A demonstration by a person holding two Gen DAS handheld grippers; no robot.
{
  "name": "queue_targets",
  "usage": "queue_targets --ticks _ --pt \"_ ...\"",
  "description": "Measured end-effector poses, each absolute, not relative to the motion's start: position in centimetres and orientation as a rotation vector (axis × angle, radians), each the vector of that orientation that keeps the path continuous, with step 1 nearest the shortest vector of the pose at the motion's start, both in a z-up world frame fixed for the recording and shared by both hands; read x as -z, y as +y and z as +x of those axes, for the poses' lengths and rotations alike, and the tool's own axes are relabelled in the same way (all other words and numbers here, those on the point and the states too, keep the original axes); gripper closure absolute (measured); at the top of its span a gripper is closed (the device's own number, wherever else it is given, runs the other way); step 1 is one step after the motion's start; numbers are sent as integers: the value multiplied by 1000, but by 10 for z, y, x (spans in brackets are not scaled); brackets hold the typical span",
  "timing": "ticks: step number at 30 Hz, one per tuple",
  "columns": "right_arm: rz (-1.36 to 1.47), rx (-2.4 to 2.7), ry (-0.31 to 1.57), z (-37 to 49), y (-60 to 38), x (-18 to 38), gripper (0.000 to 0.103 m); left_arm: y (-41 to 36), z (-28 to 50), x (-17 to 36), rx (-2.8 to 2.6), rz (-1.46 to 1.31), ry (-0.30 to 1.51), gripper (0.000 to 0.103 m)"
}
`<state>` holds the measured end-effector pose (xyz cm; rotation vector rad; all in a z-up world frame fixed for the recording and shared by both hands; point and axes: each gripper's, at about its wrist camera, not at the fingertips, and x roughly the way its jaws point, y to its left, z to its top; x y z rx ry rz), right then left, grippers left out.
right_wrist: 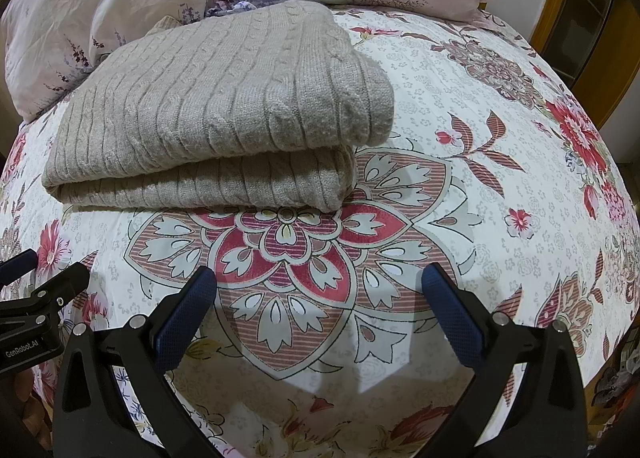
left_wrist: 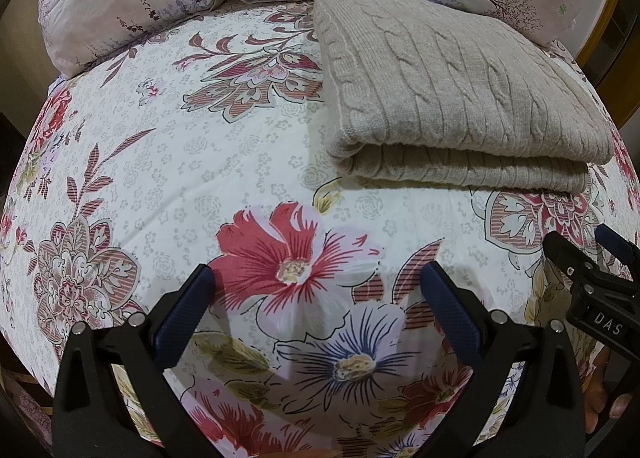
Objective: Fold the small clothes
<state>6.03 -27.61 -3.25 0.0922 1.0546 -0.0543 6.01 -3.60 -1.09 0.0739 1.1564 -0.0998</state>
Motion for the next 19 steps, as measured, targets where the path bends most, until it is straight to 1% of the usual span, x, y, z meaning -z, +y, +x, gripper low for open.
queue_targets --ticks 19 --pt "92 55 1053 60 -276 32 1 -36 60 11 102 75 1151 2"
